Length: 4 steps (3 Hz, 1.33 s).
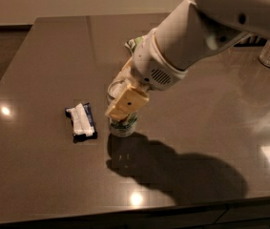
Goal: Move 7up can near rxbar blueberry
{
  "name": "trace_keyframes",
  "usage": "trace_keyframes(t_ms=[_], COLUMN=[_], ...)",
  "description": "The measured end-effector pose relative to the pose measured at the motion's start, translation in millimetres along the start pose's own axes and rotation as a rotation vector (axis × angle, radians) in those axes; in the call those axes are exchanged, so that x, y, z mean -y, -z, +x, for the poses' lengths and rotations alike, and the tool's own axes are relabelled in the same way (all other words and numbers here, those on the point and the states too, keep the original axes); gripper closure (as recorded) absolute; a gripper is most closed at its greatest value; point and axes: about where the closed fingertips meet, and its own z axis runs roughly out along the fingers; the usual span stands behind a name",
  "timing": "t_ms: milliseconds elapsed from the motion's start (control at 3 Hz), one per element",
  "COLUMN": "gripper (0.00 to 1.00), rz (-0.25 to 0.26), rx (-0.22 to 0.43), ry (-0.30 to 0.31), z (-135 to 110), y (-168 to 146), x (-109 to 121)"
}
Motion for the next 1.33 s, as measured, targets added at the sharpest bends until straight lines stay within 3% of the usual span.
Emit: trace_keyframes(t_ms=[333, 667, 1333], gripper=[1.0, 0.82, 0.36], rz=[0.0, -0.002, -0.025], rx=[0.015, 0.008, 0.024], ry=[0.004, -0.004, 0.015], z=[-4, -1, -3], y=[-20, -35, -43], x=[7, 12, 9])
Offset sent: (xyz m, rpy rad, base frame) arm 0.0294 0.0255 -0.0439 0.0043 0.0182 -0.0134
